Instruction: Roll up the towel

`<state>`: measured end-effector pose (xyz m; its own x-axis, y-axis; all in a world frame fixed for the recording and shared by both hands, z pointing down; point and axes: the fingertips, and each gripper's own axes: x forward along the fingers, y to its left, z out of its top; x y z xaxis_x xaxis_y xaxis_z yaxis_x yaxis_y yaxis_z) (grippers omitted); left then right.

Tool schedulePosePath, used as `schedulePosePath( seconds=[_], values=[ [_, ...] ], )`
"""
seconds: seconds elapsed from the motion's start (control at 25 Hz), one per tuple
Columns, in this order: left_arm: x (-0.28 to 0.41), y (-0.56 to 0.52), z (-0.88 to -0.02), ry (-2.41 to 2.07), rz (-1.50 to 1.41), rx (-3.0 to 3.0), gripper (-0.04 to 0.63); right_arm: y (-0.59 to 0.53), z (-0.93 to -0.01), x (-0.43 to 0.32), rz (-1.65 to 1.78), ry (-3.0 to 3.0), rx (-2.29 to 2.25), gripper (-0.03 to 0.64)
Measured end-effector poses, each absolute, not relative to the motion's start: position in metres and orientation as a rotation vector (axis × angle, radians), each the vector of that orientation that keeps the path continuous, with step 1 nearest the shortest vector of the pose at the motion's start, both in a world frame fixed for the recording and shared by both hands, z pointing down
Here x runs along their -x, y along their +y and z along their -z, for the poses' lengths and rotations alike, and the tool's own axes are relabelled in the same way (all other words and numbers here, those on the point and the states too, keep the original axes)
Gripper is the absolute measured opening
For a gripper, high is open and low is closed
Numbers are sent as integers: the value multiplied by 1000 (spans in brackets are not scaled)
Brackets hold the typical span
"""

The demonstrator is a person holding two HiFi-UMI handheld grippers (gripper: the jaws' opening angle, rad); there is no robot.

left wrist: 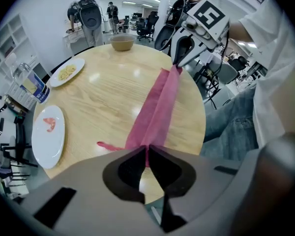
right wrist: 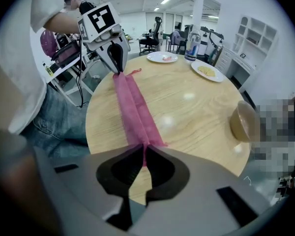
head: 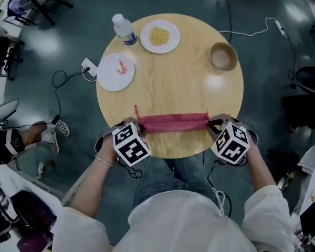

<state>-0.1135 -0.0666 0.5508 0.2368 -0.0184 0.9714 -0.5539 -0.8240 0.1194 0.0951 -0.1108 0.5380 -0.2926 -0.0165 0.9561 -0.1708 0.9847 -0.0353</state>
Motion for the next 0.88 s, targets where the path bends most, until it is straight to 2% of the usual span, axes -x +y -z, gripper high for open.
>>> schedulePosePath(
  seconds=[0.88],
  values=[
    [124,-108,-570,-679,-1591,-1942,34,-150,-561,-90,-213,-1860,-182,43]
  ],
)
